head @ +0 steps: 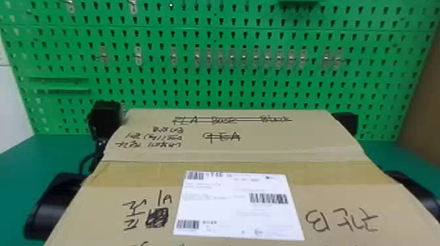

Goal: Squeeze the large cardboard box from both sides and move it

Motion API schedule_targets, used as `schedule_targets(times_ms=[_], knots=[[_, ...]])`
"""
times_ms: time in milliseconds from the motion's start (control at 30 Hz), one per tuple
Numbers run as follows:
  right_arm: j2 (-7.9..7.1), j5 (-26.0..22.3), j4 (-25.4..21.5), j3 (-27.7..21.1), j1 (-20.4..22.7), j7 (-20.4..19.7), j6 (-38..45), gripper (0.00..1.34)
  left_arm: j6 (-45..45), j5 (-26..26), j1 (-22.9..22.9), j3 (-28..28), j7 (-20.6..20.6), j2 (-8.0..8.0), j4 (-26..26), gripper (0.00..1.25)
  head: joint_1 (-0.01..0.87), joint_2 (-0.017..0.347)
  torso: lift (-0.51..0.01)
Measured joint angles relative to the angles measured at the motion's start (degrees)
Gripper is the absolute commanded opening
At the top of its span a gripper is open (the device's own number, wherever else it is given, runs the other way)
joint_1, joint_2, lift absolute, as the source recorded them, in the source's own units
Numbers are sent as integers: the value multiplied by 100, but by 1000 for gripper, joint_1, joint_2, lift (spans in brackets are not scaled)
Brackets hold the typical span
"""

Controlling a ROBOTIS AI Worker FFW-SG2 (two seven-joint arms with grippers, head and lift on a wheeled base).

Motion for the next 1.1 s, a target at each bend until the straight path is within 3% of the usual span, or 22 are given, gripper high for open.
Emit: schedule_targets(times_ms=[1100], knots=[[43, 116, 0, 11, -316, 0, 16, 1236, 26, -42, -237, 8, 0, -10, 0, 1121, 398, 51, -209]])
